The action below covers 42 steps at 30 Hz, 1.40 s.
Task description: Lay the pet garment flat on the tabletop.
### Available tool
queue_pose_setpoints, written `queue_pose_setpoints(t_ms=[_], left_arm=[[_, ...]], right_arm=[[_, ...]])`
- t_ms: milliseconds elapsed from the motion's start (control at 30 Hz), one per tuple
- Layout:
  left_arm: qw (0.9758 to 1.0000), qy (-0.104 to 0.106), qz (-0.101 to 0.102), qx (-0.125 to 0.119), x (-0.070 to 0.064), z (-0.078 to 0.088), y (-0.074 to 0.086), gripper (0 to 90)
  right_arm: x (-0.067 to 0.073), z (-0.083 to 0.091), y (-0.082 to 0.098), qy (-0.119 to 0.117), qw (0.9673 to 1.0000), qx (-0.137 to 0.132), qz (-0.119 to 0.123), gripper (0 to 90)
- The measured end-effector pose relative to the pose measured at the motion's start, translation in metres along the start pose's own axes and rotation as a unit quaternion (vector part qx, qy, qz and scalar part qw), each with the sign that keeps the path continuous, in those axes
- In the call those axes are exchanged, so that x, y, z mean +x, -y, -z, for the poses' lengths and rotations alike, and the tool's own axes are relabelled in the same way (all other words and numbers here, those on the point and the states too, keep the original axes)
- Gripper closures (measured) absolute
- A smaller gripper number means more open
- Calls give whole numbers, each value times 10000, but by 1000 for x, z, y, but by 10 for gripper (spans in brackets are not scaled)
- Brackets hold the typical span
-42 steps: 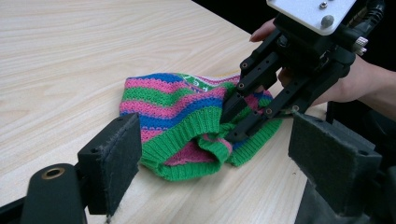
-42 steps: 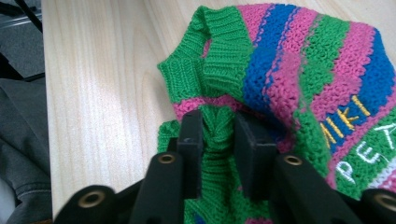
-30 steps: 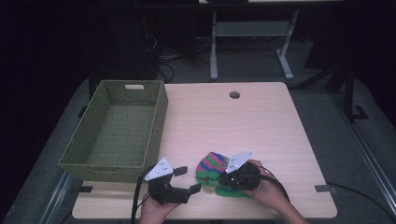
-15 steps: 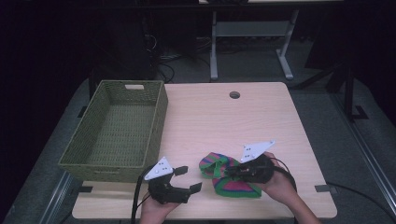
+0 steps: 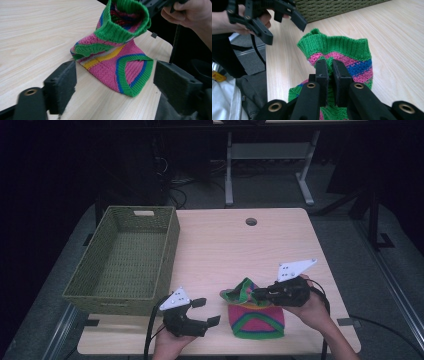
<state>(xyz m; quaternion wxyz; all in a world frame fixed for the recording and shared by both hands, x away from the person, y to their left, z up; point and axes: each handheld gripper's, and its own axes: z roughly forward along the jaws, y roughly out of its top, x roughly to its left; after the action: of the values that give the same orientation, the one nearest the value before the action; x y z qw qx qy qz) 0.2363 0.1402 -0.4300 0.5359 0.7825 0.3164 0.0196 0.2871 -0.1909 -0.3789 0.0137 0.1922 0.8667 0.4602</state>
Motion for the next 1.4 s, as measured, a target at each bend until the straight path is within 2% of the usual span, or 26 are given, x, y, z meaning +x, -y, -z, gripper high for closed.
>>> queue_pose_setpoints(t_ms=[167,233,333,500,633,733,800,867,933,967,1067,1133,1233,1400], left_arm=[[9999,84,-118,21,6,-11,-6,222],[9999,41,-129,13,9,-16,-8,228],[9996,-9,-275,58,15,-23,-10,250],[9994,-100,-296,138,28,-35,-11,292],[9990,-8,-393,205,33,-42,-10,351],[9986,61,-516,21,33,-44,-12,412],[9983,169,-552,-11,33,-47,-14,434],[9980,198,-596,67,34,-52,-17,475],[9984,391,-398,122,41,-58,-17,493],[9982,445,-374,113,44,-60,-17,508],[9978,558,-351,5,48,-63,-17,637],[9971,644,-405,-52,48,-63,-17,738],[9961,741,-475,-103,46,-62,-19,817],[9955,773,-517,-167,44,-58,-25,844]], right_arm=[[-8,6,-1,-57,9999,-101,-54,836],[-10,7,-1,-99,9998,-142,-71,836],[-12,7,-2,-151,9998,-132,-60,836],[-16,9,0,-269,9995,-160,-68,835],[-19,10,0,-298,9993,-202,-62,835],[-21,11,1,-336,9992,-190,-41,834],[-21,12,1,-334,9993,-177,-29,835],[-21,14,0,-343,9992,-189,-31,835],[-22,15,0,-292,9995,-142,-17,835],[-22,15,0,-290,9995,-158,-29,834],[-22,14,1,-268,9996,-106,-41,834],[-23,14,1,-272,9996,-78,-50,834],[-24,14,2,-272,9996,-80,-56,835],[-24,17,2,-219,9997,-105,-76,835]])
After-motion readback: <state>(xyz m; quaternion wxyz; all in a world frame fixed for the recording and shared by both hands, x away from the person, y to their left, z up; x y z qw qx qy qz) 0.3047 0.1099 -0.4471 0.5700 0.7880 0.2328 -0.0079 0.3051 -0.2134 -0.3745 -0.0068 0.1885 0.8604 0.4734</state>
